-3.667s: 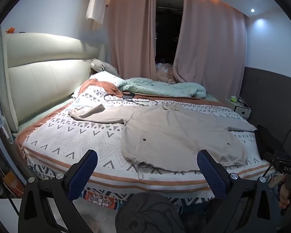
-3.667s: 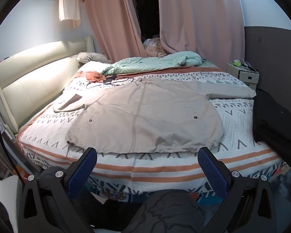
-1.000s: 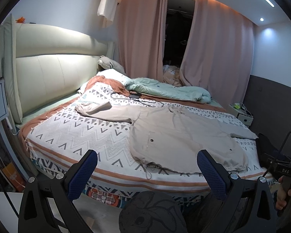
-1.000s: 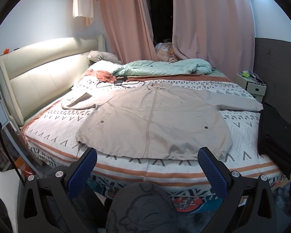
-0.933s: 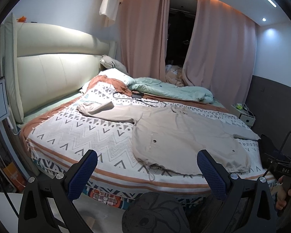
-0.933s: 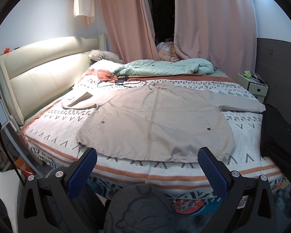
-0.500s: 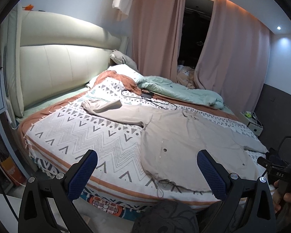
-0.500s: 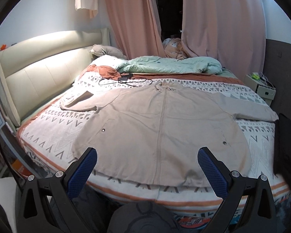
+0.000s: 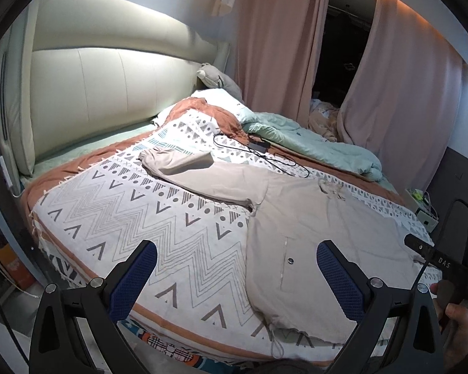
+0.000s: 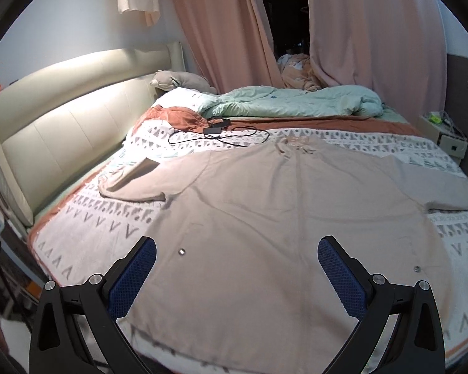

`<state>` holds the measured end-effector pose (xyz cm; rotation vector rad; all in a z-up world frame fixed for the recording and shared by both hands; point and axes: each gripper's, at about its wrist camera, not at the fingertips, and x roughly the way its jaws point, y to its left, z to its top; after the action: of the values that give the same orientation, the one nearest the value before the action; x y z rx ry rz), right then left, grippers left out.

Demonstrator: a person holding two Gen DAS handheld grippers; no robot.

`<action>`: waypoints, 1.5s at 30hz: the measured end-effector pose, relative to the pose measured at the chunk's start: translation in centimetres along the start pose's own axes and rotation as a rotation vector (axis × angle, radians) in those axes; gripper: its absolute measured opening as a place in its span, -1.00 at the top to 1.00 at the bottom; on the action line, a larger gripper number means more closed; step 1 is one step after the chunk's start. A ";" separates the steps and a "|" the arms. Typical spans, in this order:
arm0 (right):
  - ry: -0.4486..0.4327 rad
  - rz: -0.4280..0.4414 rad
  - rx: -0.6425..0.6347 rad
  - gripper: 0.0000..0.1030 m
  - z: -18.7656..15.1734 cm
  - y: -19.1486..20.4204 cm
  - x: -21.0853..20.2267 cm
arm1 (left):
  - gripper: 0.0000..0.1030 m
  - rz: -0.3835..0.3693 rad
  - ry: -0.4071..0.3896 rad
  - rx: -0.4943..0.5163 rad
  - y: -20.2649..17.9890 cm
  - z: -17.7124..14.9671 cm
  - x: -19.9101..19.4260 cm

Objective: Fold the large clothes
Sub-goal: 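Lower the left tool onto the jacket sleeve cuff and close on it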

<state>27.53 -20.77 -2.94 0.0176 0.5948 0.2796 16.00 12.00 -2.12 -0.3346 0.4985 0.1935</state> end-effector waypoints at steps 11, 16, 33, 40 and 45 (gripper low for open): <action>0.031 0.053 0.119 -1.00 4.7 1.6 9.1 | -0.87 0.083 0.043 -0.081 3.8 2.9 7.1; 0.000 0.080 0.122 -0.85 6.2 1.8 12.7 | -0.70 0.101 0.086 -0.089 5.0 4.0 11.1; 0.209 0.103 0.207 -0.62 0.5 -1.3 23.4 | -0.54 0.111 0.223 -0.133 9.6 8.6 27.4; 0.267 0.068 0.242 -0.61 -0.4 -2.7 26.3 | -0.28 0.162 0.262 -0.256 14.2 9.5 34.9; 0.284 0.049 0.241 -0.61 -0.4 -2.9 27.1 | -0.21 0.223 0.280 -0.281 17.2 9.7 40.0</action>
<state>49.48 -16.37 -18.50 0.2282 0.9089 0.2588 50.22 35.45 -18.57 -0.5858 0.7884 0.4388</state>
